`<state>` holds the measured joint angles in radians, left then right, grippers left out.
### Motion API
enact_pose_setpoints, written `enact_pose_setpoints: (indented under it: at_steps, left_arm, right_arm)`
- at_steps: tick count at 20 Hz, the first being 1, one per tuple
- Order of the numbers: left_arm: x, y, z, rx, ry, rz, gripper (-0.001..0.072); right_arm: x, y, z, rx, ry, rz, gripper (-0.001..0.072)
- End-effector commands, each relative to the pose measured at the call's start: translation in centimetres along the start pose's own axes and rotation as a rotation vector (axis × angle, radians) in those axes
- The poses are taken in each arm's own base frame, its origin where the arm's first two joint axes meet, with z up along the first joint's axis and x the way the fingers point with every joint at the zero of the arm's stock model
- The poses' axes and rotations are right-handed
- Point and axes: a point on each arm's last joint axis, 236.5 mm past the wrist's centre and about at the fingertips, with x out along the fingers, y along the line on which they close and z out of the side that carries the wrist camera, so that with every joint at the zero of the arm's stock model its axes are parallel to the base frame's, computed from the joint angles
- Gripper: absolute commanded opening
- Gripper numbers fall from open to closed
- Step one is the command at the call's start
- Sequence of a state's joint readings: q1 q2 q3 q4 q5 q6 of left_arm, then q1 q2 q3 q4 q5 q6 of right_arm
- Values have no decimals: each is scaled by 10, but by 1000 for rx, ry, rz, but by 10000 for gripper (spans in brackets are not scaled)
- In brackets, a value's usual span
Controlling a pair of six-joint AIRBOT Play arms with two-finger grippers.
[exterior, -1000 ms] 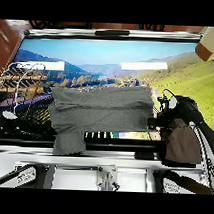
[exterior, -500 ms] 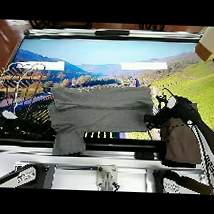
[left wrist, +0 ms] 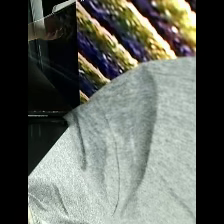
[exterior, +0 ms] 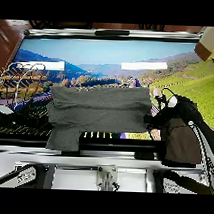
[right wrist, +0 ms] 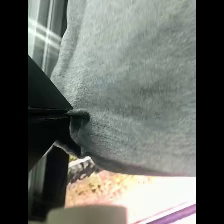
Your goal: Fold the shirts.
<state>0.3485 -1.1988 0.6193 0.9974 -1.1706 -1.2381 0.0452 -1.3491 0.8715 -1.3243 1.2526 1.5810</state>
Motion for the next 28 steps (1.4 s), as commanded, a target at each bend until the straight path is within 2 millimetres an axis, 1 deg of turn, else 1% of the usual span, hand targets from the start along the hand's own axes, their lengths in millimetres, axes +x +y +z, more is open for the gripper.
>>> enact_pose_setpoints:
  at_steps: [1, 2, 4, 5, 10, 15, 17, 18, 19, 20, 21, 22, 23, 24, 26, 28]
  left_arm:
    - [-2, -2, 1, 3, 0, -6, 32]
    - [-2, -2, 1, 3, 1, -6, 32]
    - [-2, -3, 0, 3, 4, -7, 32]
    - [-2, -3, -1, 3, 7, -8, 32]
    - [-2, -3, -1, 3, 9, -9, 32]
    - [-2, -3, -1, 3, 9, -9, 32]
    - [-2, -3, -1, 3, 9, -9, 32]
    - [-2, -3, -1, 3, 9, -9, 32]
    - [-2, -3, -1, 4, 9, -9, 32]
    - [-3, -4, 0, 22, 6, -9, 32]
    - [-6, -5, 2, 37, 6, -11, 32]
    - [-12, -9, 7, 52, -1, -14, 32]
    - [-21, -15, 15, 96, -16, -18, 31]
    - [-33, -22, 26, 146, -39, -18, 32]
    - [-63, -37, 57, 230, -128, -5, 31]
    - [-95, -52, 97, 268, -265, 15, 30]
  right_arm:
    - [-2, -8, -15, -19, 64, -35, 479]
    - [-2, -10, -21, -34, 87, -40, 511]
    - [-3, -16, -29, -36, 124, -68, 511]
    - [-3, -17, -30, -37, 128, -71, 512]
    - [-1, -21, -14, 12, 58, -89, 512]
    - [20, -12, -13, 49, 112, -37, 512]
    - [24, -7, -6, 59, 85, -13, 511]
    - [24, -6, -2, 61, 72, -7, 478]
    - [24, -5, -1, 60, 67, -6, 229]
    - [22, -5, 0, 60, 62, -4, 70]
    - [18, -4, 1, 45, 48, -3, 64]
    - [9, -1, 7, 15, 13, 1, 64]
    - [-4, 2, 16, -20, -33, 3, 63]
    - [-22, 8, 30, -71, -100, 6, 63]
    - [-60, 14, 62, -114, -243, -13, 62]
    - [-93, 20, 100, -122, -380, -19, 61]
